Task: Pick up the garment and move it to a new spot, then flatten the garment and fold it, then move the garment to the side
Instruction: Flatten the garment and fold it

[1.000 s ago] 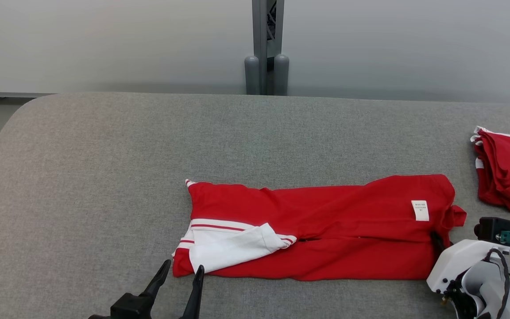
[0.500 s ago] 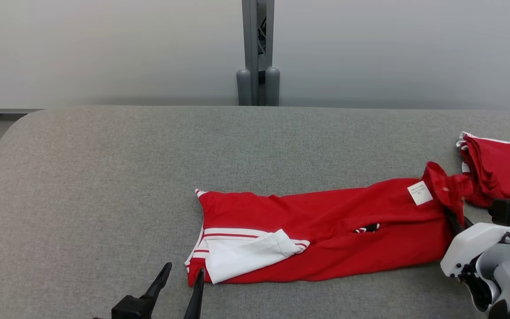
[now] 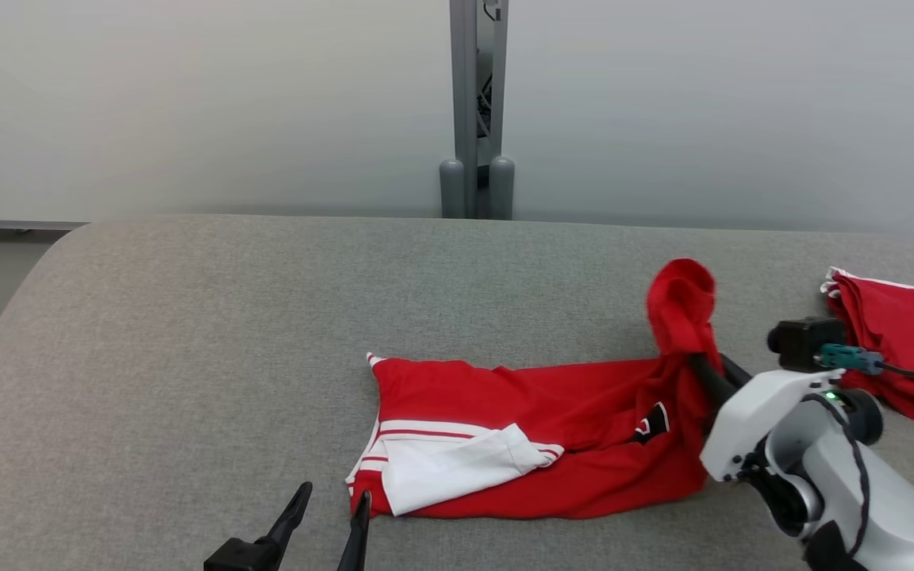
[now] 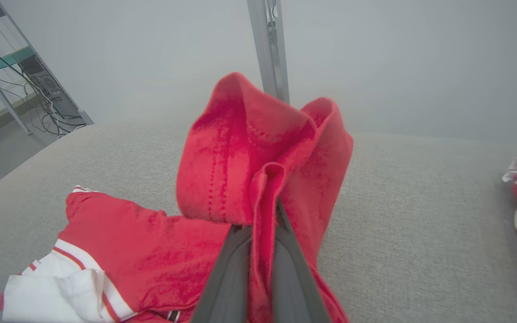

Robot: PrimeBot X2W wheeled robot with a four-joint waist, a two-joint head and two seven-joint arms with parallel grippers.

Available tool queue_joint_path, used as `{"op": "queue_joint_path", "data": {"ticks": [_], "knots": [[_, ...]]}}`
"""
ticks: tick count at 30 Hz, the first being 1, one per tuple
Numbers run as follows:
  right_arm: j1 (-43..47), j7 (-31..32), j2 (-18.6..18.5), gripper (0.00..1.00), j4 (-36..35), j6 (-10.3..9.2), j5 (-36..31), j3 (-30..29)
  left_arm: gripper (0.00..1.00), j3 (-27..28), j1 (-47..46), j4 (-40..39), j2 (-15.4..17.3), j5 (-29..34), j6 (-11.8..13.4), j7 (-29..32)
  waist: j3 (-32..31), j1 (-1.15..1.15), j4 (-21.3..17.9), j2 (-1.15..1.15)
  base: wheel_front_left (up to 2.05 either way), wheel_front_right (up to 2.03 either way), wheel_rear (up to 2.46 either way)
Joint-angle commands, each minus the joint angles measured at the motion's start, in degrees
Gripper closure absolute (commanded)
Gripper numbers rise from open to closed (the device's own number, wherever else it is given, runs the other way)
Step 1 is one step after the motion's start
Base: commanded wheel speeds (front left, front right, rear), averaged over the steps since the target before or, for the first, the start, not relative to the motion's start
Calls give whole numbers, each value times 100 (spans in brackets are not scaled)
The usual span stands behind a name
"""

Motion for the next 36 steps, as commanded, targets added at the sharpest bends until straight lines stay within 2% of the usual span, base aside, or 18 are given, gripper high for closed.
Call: {"op": "queue_joint_path", "data": {"ticks": [1,7,13,17,23,36], "knots": [[65,69,36,100,-37,-2,-11,-5,0,2,-20,13,13,-24,-13,-12,-22,0,40,0,0,0,0],[-63,531,689,100,14,-2,-344,-303,0,-49,-74,69,-40,-90,-44,-35,-53,0,258,0,0,0,0],[-127,733,1103,100,53,-2,-750,-425,0,-56,-147,-9,-115,-174,-118,-151,-58,0,601,0,0,0,0],[-81,803,1184,100,5,-2,-789,-391,0,-88,-173,-70,-77,-106,-70,-162,-65,0,837,0,0,0,0],[-61,720,1175,100,-179,-2,-366,8,0,-172,-183,-115,-22,-36,-54,-112,-68,0,1164,0,0,0,0],[-80,488,1180,99,485,-2,404,959,0,-328,-244,-36,24,-36,-108,-23,-67,0,1736,0,0,0,0]]}}
